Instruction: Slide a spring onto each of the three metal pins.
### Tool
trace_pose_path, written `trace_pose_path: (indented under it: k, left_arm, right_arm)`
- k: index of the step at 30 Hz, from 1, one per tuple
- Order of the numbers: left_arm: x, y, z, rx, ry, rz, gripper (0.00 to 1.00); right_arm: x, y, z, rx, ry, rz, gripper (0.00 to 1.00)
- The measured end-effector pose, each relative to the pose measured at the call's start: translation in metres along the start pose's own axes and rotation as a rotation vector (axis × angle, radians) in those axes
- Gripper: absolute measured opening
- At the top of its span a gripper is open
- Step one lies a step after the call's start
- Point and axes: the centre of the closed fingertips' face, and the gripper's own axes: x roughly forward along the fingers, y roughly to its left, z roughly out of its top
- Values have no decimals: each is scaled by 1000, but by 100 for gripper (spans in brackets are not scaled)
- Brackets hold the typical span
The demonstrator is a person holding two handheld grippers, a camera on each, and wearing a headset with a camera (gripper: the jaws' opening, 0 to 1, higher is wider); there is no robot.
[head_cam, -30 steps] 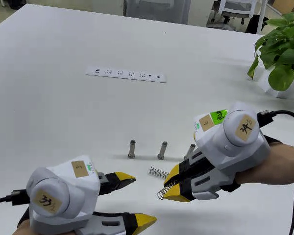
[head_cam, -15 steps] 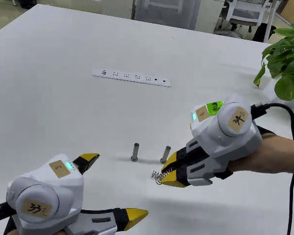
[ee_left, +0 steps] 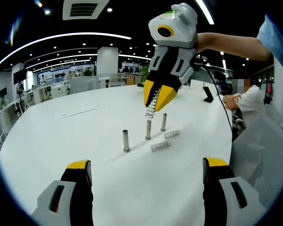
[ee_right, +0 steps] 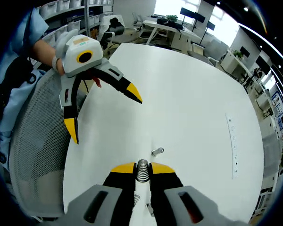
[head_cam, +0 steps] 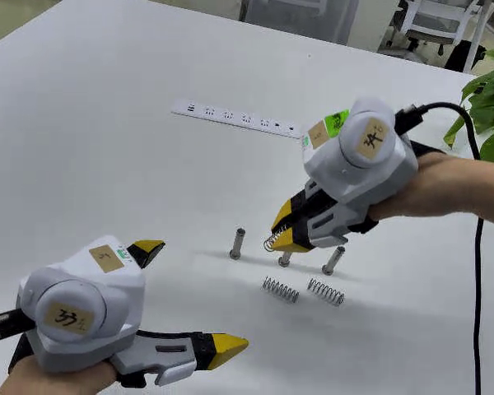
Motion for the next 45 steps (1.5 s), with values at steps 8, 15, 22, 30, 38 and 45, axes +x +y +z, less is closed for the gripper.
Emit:
trace_pose_path:
  k: [8,15,22,30,38,45]
  left_arm:
    - [1,-3,-4,14,17,-11,100]
    - [1,-4,-2,-2,8,-16,100]
    - [1,-4,-4,-13,10,-17,100]
    - [3,-5,-7,-28,11,-33,100]
    - [3,-7,-9,-32,15,-40,100]
    - [4,-6,-11,-37,17,-43,99]
  right_arm:
    - [14,-16,6,-79,76,48,12]
    - [27,-24,9,-122,116,86,12]
    - [39,-26,11,-162,153,122,12]
    - [44,-27,11,-178,177,151,12]
    - [48,-26,6,-189,199,164,12]
    - [49,-27,6,-187,197,169,12]
